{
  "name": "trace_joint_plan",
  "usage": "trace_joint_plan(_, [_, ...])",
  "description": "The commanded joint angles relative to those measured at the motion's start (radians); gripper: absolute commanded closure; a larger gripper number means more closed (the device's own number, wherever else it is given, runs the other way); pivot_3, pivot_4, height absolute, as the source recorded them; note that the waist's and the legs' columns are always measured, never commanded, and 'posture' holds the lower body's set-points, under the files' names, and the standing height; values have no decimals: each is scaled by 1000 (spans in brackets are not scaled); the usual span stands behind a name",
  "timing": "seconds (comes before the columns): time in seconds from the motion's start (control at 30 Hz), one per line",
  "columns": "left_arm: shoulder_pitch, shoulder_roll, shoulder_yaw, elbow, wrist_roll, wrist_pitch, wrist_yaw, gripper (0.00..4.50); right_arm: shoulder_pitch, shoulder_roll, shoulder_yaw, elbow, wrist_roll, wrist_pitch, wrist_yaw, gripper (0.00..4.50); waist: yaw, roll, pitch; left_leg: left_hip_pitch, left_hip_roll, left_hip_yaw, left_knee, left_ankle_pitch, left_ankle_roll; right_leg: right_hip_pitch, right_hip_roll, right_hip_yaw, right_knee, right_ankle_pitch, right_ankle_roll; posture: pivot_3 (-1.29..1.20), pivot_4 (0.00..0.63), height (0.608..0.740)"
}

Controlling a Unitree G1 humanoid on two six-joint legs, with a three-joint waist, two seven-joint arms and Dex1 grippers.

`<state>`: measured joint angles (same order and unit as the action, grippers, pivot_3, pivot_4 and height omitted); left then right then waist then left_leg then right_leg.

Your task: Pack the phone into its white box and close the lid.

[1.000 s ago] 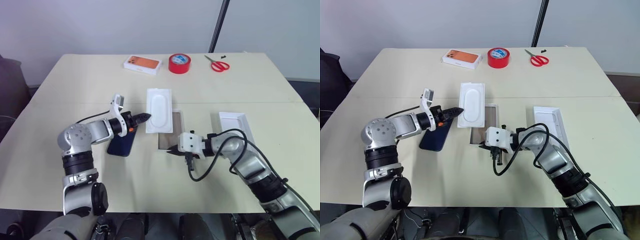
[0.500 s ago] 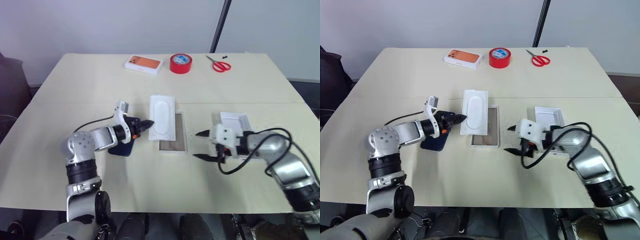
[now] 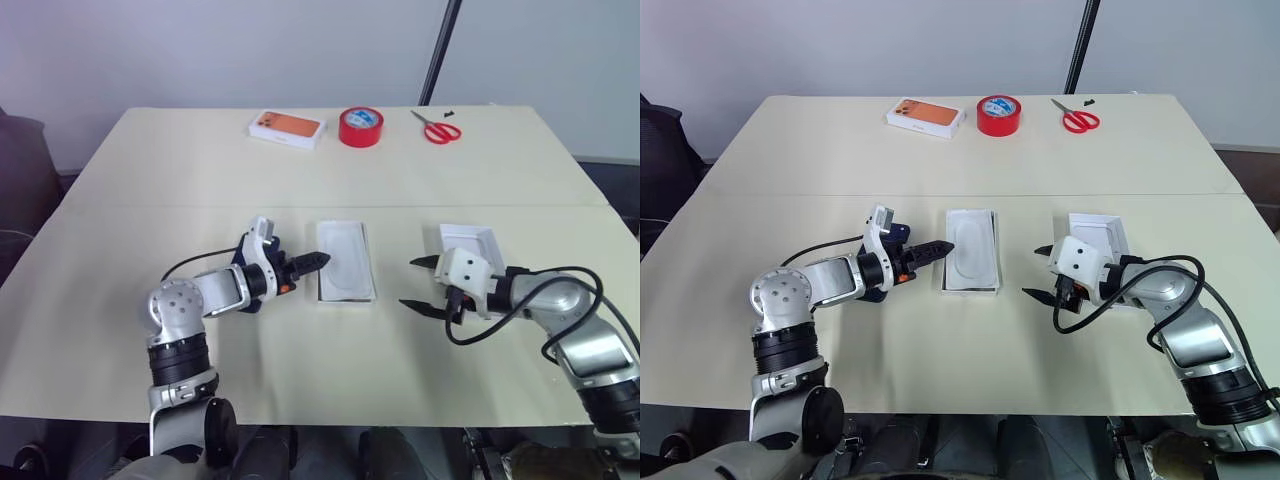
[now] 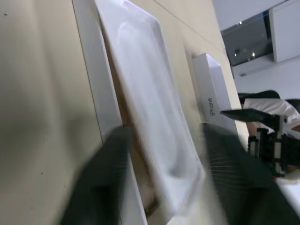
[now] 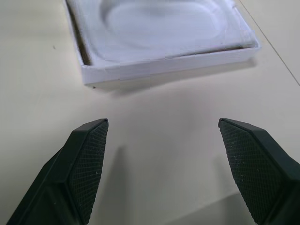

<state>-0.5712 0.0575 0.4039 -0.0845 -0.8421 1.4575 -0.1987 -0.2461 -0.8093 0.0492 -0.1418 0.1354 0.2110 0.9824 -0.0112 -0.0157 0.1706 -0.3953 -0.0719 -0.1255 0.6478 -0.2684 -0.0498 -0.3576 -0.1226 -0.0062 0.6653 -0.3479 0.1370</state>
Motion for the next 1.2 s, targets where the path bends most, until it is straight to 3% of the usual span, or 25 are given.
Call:
trace_joint_plan(0.03, [-17, 44, -44, -64, -36, -11, -58, 1525, -62, 49, -55, -8, 61, 22, -41, 543, -4, 0, 0, 0, 0, 0, 0, 0, 0, 0, 0, 0, 0, 0, 0, 0, 150, 740])
trace_joint_plan(0.17, [-2, 134, -113, -96, -2, -131, -163, 1525, -152, 138, -72, -30, 136, 94, -87, 543, -8, 0, 0, 1, 1, 0, 0, 0, 0, 0, 1, 0, 1, 0, -1, 0, 150, 740])
trace_joint_plan(0.23, [12, 208, -170, -106, 55, -228, -219, 1464, -188, 179, -64, -33, 169, 146, -105, 1092, -6, 0, 0, 1, 1, 0, -1, 0, -1, 0, 1, 0, 0, 0, -1, 0, 150, 740])
trace_joint_plan(0.33, [67, 311, -235, -119, 184, -518, -351, 1464, -231, 229, 15, 5, 85, 87, -143, 2503, -3, 1, 0, 1, 1, 0, -1, 0, -1, 0, 1, 0, -1, 0, -1, 0, 150, 740])
trace_joint_plan(0.47, [103, 418, -217, -67, 240, -719, -484, 1464, -296, 306, 147, 117, -80, 2, -228, 4489, -6, 1, 0, 1, 1, 0, -2, 0, -1, -1, 1, 0, 0, 0, -1, 0, 150, 740])
trace_joint_plan(0.6, [127, 478, -111, 8, 151, -717, -562, 1464, -320, 381, 218, 195, -156, -21, -282, 4489, -7, 1, 0, 0, 1, 0, -3, 1, -1, -3, 0, 1, 0, 1, -1, 0, 150, 740])
trace_joint_plan(0.7, [192, 539, -60, 24, 131, -760, -652, 1464, -316, 368, 300, 245, -280, -85, -309, 4489, -10, 1, 0, -2, 2, -1, -2, 1, -1, -5, 0, 1, 0, 1, -1, 0, 150, 740])
trace_joint_plan(0.83, [264, 590, -61, 29, 175, -830, -701, 1464, -311, 351, 345, 269, -335, -132, -280, 4489, -8, 2, 1, -3, 2, -1, -2, 1, -1, -5, 0, 1, 1, 1, -1, 0, 150, 740])
trace_joint_plan(0.97, [275, 582, -72, 25, 194, -869, -685, 1464, -297, 350, 391, 289, -364, -167, -232, 4489, -8, 2, 1, -2, 2, -1, -2, 1, -1, -5, 0, 1, 1, 1, -1, 0, 150, 740])
trace_joint_plan(1.2, [276, 545, -84, 4, 185, -861, -646, 1464, -319, 428, 338, 332, -322, -160, -249, 4489, -29, 2, 0, -1, 2, -2, -2, 1, -2, -4, 2, 0, 2, 1, -1, 0, 150, 740])
